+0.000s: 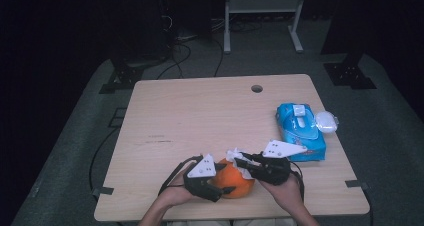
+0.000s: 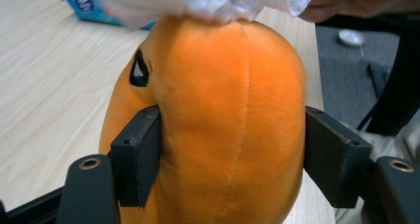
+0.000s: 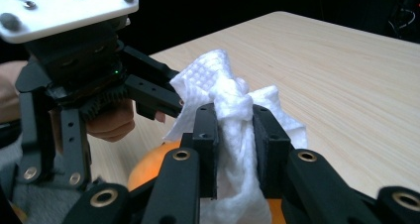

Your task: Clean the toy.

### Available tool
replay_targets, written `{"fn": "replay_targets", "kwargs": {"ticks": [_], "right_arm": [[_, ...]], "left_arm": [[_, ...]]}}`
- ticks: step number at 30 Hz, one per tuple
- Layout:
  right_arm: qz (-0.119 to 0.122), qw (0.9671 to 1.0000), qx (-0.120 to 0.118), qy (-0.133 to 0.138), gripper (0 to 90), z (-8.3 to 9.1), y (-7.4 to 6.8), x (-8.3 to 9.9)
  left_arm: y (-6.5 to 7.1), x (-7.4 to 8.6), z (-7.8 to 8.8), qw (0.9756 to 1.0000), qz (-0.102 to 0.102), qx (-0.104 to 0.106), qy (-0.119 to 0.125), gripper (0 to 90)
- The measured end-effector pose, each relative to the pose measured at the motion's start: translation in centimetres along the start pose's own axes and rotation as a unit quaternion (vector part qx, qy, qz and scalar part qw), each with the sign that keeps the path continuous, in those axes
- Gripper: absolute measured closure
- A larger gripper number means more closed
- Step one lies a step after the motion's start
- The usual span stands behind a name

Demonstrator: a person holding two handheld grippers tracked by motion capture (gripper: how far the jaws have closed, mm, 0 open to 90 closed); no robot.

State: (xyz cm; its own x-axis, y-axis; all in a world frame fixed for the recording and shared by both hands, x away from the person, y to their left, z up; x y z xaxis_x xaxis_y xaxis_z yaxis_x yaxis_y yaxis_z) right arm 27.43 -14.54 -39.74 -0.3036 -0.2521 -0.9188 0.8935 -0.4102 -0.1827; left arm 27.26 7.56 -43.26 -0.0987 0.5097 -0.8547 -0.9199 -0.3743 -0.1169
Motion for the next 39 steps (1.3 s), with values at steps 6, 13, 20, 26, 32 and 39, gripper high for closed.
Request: {"fn": "replay_targets", "kwargs": {"ticks": [6,13,20,26,32,39], "right_arm": [[-0.039,0.9990,0.020,-0.003,74.4,0.6,2.5,1.2],[-0.046,0.9985,-0.011,0.029,74.5,1.3,1.9,0.9],[-0.094,0.9953,0.015,0.017,74.4,1.5,4.1,2.6],[-0.043,0.9988,0.001,0.023,74.4,0.8,1.9,1.0],[-0.066,0.9974,0.009,0.030,74.4,1.4,2.7,1.6],[0.001,0.9997,0.000,0.024,74.4,0.6,0.5,0.4]], "left_arm": [[-0.8,0.3,0.5,0.9998,0.018,-0.005,0.004,31.1],[-2.1,0.7,0.9,0.9979,0.057,-0.028,0.010,31.6],[-2.9,1.0,1.3,0.9954,0.089,-0.031,0.017,34.7],[-2.9,0.8,1.4,0.9946,0.097,-0.028,0.021,36.9],[-2.8,0.0,2.0,0.9942,0.100,-0.031,0.024,38.6],[-2.7,0.0,1.9,0.9934,0.109,-0.026,0.024,36.0]]}}
Point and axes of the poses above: each handheld gripper's, and its own axes: z roughly backward along the jaws, x roughly out of its underside, y roughly to its right, the point moved 1 cm from there along -z, roughly forward along the jaws, and after that the axes turned 9 degrees about -x, right-handed, at the moved point
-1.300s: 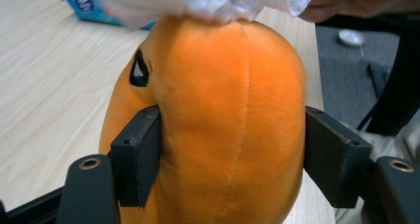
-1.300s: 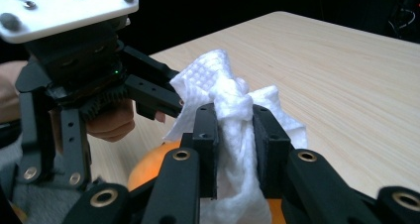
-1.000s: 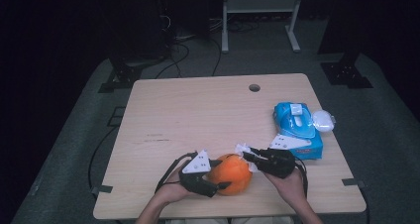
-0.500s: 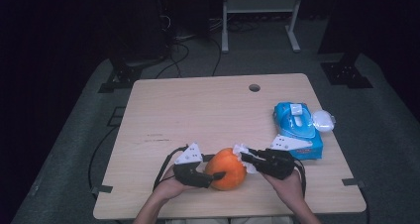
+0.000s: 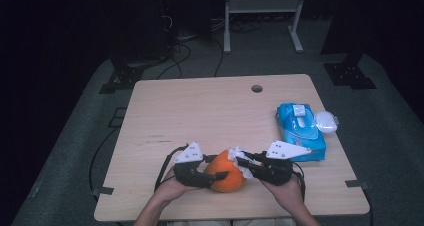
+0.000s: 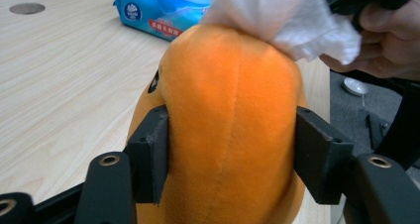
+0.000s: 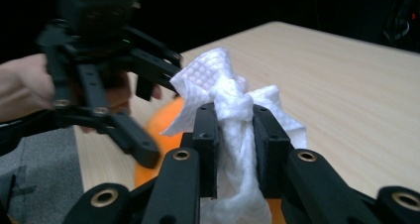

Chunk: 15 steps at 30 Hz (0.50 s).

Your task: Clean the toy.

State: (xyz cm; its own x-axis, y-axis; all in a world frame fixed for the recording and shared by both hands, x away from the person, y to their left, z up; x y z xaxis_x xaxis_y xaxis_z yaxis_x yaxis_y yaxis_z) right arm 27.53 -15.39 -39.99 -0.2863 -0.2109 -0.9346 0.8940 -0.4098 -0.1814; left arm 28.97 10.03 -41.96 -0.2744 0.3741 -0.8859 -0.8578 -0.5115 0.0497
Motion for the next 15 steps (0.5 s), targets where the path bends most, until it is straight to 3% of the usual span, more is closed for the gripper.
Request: {"fn": "replay_targets", "kwargs": {"ticks": [4,7,10,12,15], "right_arm": [[-0.025,0.9996,0.015,-0.002,74.3,0.2,1.4,1.0],[-0.027,0.9995,0.019,0.000,74.2,0.4,1.3,0.8],[0.002,0.9999,0.009,-0.004,74.0,-0.3,-0.3,0.4],[0.015,0.9999,0.005,-0.006,74.0,-0.6,-0.7,0.2],[0.001,0.9999,0.013,0.004,74.1,0.0,0.3,0.3]], "left_arm": [[0.0,0.0,-0.6,0.9999,-0.002,-0.015,0.002,20.2],[0.1,0.5,-1.3,0.9999,-0.004,-0.015,-0.006,17.4],[0.2,0.9,-1.6,0.9999,-0.006,-0.011,-0.004,21.9],[0.3,0.7,-1.2,0.9999,-0.004,-0.010,-0.002,30.7],[0.0,0.2,-0.5,0.9999,0.012,0.004,0.009,36.8]]}}
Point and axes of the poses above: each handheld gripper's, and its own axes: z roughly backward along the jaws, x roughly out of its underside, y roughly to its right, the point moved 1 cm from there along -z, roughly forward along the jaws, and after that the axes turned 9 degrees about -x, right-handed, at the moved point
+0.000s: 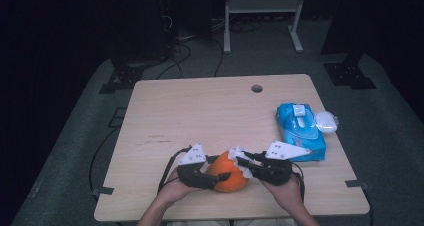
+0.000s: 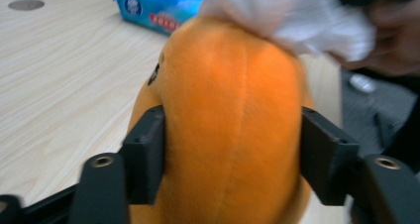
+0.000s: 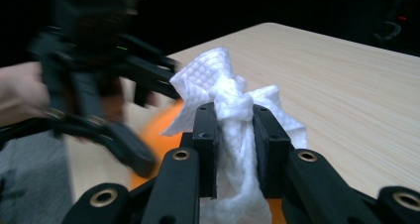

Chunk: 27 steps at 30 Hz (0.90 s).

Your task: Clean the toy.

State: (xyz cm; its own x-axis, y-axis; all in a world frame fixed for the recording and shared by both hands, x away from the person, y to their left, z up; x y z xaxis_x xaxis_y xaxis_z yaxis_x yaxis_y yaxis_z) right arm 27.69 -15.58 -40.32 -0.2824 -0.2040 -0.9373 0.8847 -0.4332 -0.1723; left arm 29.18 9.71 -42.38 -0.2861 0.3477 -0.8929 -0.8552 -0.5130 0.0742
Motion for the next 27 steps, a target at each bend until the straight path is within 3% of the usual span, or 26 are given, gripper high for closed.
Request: {"fn": "replay_targets", "kwargs": {"ticks": [2,4,6,8,10,13,17,19,23,27], "right_arm": [[-0.009,0.9997,0.024,-0.002,74.0,0.5,0.8,0.3],[-0.017,0.9996,0.024,-0.001,74.0,0.5,0.9,0.6],[-0.005,0.9999,0.016,0.000,74.0,0.3,-0.1,0.2],[0.013,0.9999,-0.006,0.005,74.0,-0.1,-1.2,-0.4],[0.031,0.9995,0.002,-0.004,74.1,-0.4,-1.6,-0.7],[0.012,0.9998,0.011,-0.011,74.1,-0.2,-0.3,0.0],[-0.011,0.9992,0.037,-0.011,74.0,0.6,1.2,0.6],[-0.020,0.9992,0.034,-0.006,74.0,0.7,1.4,0.6],[0.000,0.9999,0.014,-0.004,73.9,0.1,-0.3,0.0],[0.010,0.9999,0.006,0.006,74.0,0.2,-0.6,-0.5]], "left_arm": [[0.0,-0.1,0.1,1.0000,0.004,0.000,0.004,36.8],[0.0,-0.2,0.1,1.0000,0.003,-0.004,-0.002,37.0],[0.2,-0.3,0.0,0.9999,0.001,-0.009,-0.005,37.2],[0.6,-0.5,0.0,0.9999,-0.005,-0.010,-0.006,37.1],[0.7,-0.5,-0.1,0.9998,-0.014,-0.013,-0.006,35.9],[0.5,-0.2,-0.4,0.9997,-0.020,-0.011,0.000,26.0],[0.3,0.3,-1.0,0.9993,-0.023,-0.024,-0.014,14.0],[0.2,0.5,-1.3,0.9995,-0.018,-0.020,-0.016,17.6],[0.4,0.4,-0.9,0.9990,-0.035,-0.026,-0.014,34.9],[0.3,-0.5,0.5,0.9993,-0.032,-0.018,0.008,40.0]]}}
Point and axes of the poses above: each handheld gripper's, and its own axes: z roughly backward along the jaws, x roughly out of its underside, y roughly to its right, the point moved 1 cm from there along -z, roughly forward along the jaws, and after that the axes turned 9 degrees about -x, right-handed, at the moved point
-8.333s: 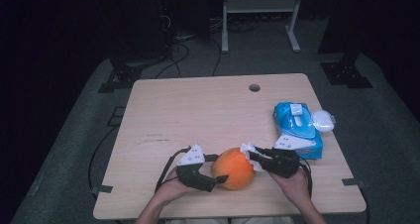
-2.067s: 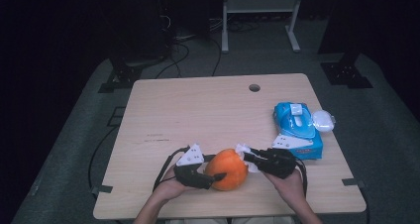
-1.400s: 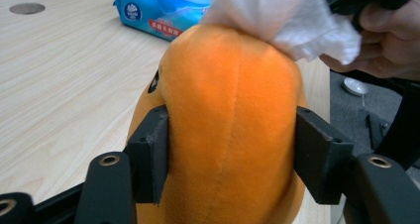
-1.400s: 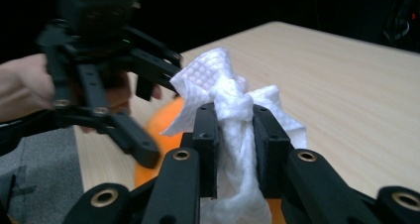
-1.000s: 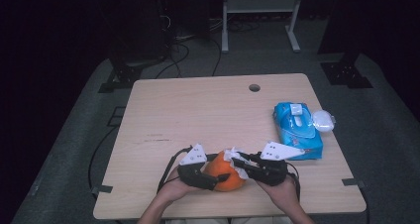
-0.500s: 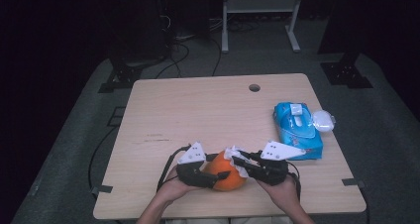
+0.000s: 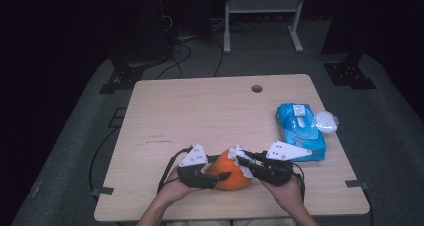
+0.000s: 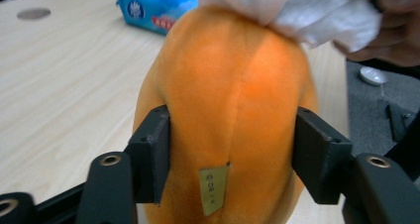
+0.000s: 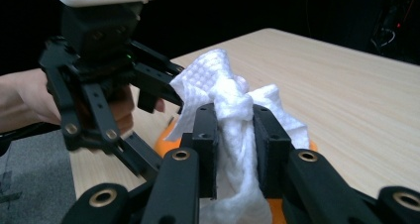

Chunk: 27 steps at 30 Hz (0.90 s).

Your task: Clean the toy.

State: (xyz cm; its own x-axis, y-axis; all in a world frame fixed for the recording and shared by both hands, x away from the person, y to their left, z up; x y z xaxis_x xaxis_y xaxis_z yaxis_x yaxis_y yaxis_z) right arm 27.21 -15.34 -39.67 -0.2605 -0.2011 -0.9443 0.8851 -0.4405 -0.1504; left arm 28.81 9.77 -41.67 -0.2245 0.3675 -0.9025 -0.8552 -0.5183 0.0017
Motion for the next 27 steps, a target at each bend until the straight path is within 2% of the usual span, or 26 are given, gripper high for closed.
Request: {"fn": "replay_targets", "kwargs": {"ticks": [1,3,4,5,7,9,11,14,17,18,20,24,25,27], "right_arm": [[-0.007,1.0000,0.005,-0.002,74.0,0.1,0.4,0.2],[-0.029,0.9994,0.016,-0.015,74.0,0.1,1.6,1.0],[-0.043,0.9988,0.014,-0.020,74.0,-0.1,2.0,1.5],[-0.049,0.9984,0.011,-0.024,73.9,-0.3,2.0,1.8],[-0.040,0.9990,-0.001,-0.021,73.9,-0.7,1.1,1.5],[-0.032,0.9990,-0.031,-0.008,74.0,-0.9,0.2,0.9],[-0.013,0.9993,-0.026,-0.025,74.0,-1.5,-0.4,0.9],[-0.038,0.9987,-0.023,-0.027,74.0,-1.5,0.8,1.8],[-0.053,0.9983,-0.005,-0.023,74.0,-0.8,1.7,2.2],[-0.057,0.9981,-0.004,-0.024,73.9,-0.7,1.9,2.2],[-0.059,0.9980,-0.007,-0.021,73.9,-0.8,1.8,2.1],[-0.028,0.9990,-0.022,-0.026,73.8,-1.4,0.1,1.3],[-0.024,0.9991,-0.020,-0.029,73.9,-1.4,0.1,1.3],[-0.036,0.9988,-0.016,-0.030,73.9,-1.2,1.0,1.6]], "left_arm": [[-0.1,-0.2,0.3,1.0000,-0.001,-0.001,0.002,40.0],[0.1,-0.2,0.1,0.9998,-0.013,-0.010,-0.010,39.4],[0.3,0.0,-0.2,0.9995,-0.020,-0.013,-0.020,38.7],[0.4,0.2,-0.4,0.9996,-0.020,-0.007,-0.019,38.2],[0.6,0.3,-0.7,0.9994,-0.028,-0.008,-0.020,37.7],[0.8,0.3,-0.9,0.9993,-0.032,-0.006,-0.020,37.3],[0.9,0.2,-0.8,0.9991,-0.034,-0.005,-0.024,34.1],[0.2,0.1,-0.4,0.9998,-0.013,0.001,-0.018,24.8],[-0.3,0.3,-0.3,0.9996,0.003,-0.010,-0.027,18.0],[-0.4,0.5,-0.5,0.9995,0.007,-0.008,-0.029,18.6],[-0.3,0.9,-0.9,0.9992,-0.003,-0.006,-0.038,24.2],[0.0,0.9,-0.8,0.9989,-0.017,0.002,-0.044,30.8],[-0.1,0.9,-0.7,0.9990,-0.015,0.005,-0.041,31.0],[-0.3,0.8,-0.4,0.9994,-0.006,0.010,-0.033,30.2]]}}
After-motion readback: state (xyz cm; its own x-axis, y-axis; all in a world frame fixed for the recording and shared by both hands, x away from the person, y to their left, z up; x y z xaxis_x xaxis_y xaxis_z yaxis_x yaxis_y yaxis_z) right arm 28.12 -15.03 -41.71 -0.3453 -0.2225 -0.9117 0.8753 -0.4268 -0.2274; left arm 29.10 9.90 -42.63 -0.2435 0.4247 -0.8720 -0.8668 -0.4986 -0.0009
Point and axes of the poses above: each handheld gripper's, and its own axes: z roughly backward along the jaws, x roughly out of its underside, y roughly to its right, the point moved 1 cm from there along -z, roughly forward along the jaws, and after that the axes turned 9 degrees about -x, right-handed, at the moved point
